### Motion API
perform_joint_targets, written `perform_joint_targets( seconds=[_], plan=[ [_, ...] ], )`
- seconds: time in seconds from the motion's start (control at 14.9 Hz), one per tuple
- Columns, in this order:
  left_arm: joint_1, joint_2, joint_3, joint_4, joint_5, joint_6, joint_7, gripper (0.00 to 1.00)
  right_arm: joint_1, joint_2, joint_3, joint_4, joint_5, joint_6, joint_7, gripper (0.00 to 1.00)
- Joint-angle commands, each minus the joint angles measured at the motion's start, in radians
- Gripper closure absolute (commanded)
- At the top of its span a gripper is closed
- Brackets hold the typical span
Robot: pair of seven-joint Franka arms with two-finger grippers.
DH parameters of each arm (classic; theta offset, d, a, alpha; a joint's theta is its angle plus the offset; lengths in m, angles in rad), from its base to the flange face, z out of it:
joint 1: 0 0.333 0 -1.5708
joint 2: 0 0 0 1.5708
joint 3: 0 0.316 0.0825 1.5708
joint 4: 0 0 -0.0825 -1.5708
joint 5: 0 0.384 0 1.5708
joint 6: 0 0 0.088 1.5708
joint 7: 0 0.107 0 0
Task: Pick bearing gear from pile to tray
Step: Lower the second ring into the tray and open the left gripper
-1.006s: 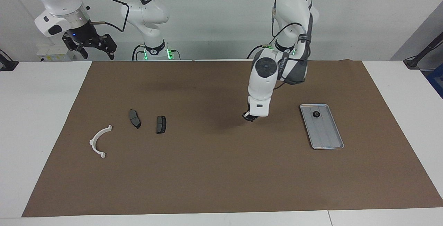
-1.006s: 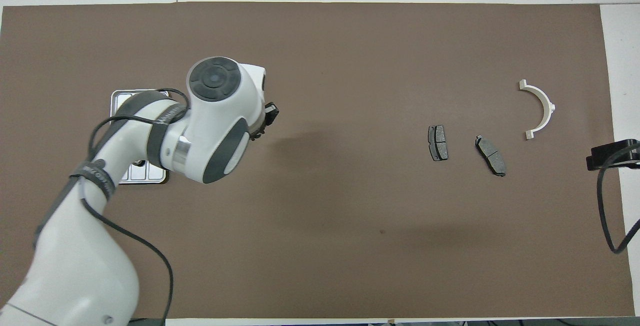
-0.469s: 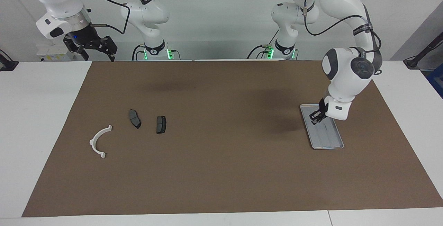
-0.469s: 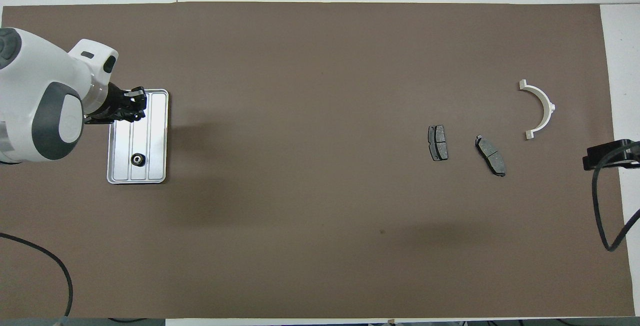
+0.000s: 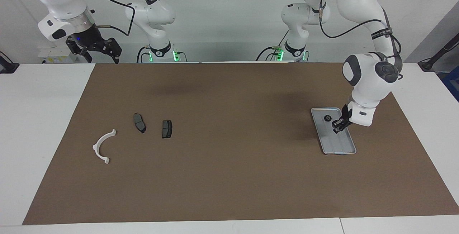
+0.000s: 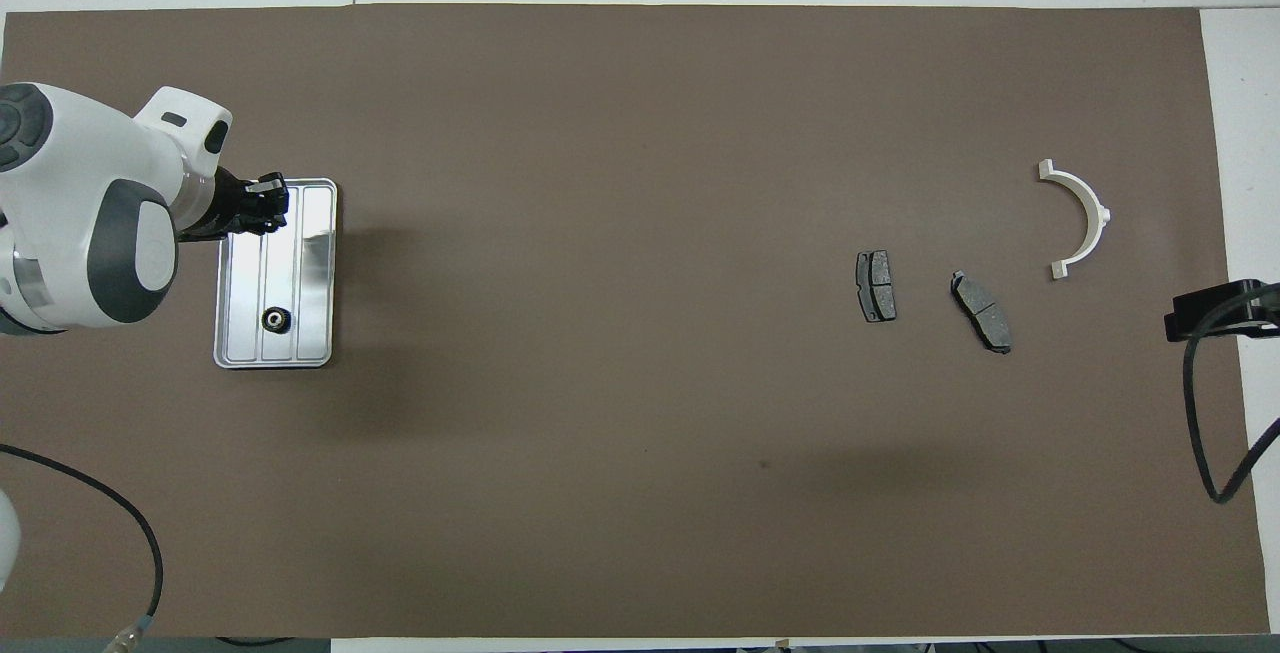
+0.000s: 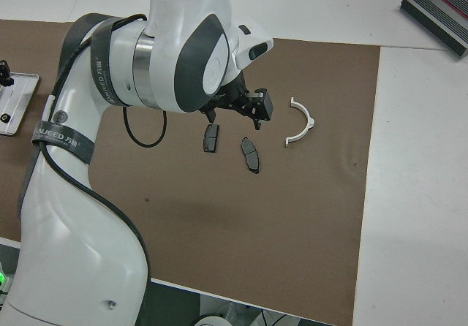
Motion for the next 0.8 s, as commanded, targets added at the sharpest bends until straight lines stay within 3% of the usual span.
perform_joint_targets(
  seconds=[0.0, 0.74],
  plan=[
    [0.023, 0.022, -0.009, -0.015, 0.009, 0.054, 0.034, 1.00, 0.003, -0.021, 0.002, -0.029, 0.000, 0.027, -0.005, 0.00],
    [0.036, 0.047, -0.009, -0.073, 0.020, 0.118, 0.063, 1.00, -0.006, -0.021, 0.002, -0.031, 0.003, 0.028, -0.010, 0.00]
  ],
)
